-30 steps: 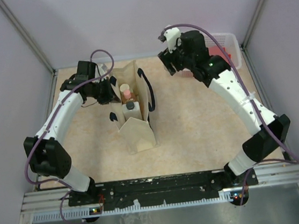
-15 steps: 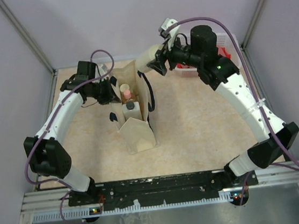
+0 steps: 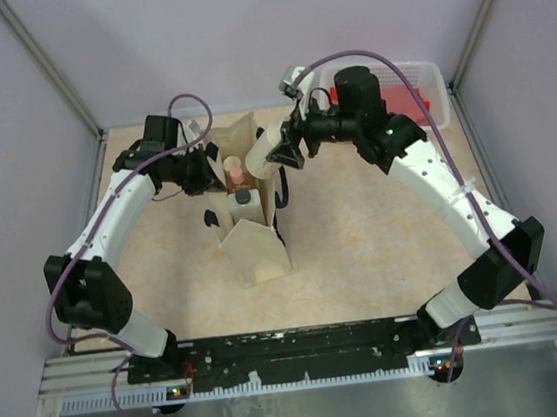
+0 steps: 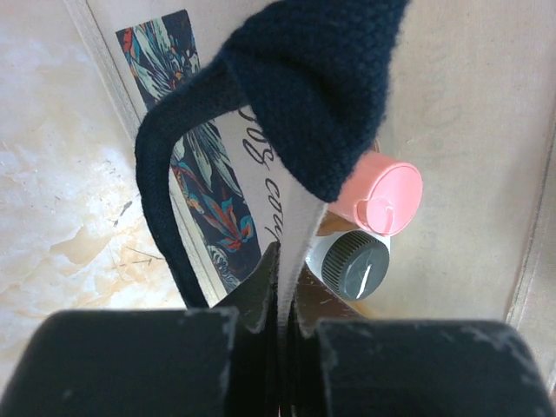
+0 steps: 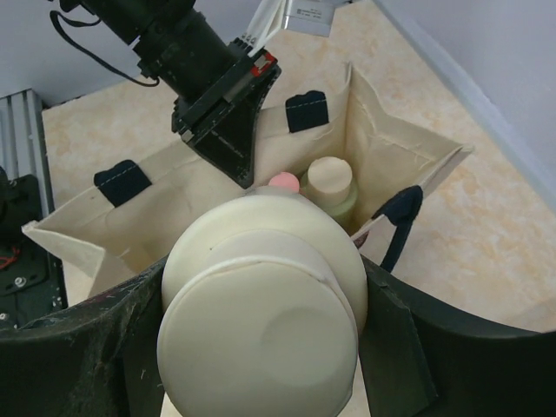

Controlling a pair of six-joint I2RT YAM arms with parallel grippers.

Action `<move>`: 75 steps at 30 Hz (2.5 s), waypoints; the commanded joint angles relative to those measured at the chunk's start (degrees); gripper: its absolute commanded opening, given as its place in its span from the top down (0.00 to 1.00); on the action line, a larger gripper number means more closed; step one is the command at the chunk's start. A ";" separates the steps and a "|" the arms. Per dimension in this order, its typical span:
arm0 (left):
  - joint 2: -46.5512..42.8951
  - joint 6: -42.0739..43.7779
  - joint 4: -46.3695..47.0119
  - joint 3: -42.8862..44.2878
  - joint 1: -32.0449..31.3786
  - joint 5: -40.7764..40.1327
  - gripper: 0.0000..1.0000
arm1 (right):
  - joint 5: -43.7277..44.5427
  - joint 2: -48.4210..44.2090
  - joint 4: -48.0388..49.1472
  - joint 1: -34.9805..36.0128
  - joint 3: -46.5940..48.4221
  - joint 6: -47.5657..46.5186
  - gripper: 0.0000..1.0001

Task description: Place the personal care products into the canvas bag

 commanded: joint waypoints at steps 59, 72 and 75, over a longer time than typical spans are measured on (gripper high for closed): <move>0.13 3.24 1.72 0.83 -0.15 0.18 0.98 | -1.29 13.75 -25.69 16.85 9.43 -11.97 1.00; -0.44 3.06 1.26 1.39 -0.16 -0.34 0.98 | 12.99 11.96 -12.69 19.56 -4.03 -10.95 1.00; -0.43 2.93 1.28 1.72 -0.16 -0.28 0.98 | 14.68 11.33 -9.49 19.76 -7.06 -10.17 1.00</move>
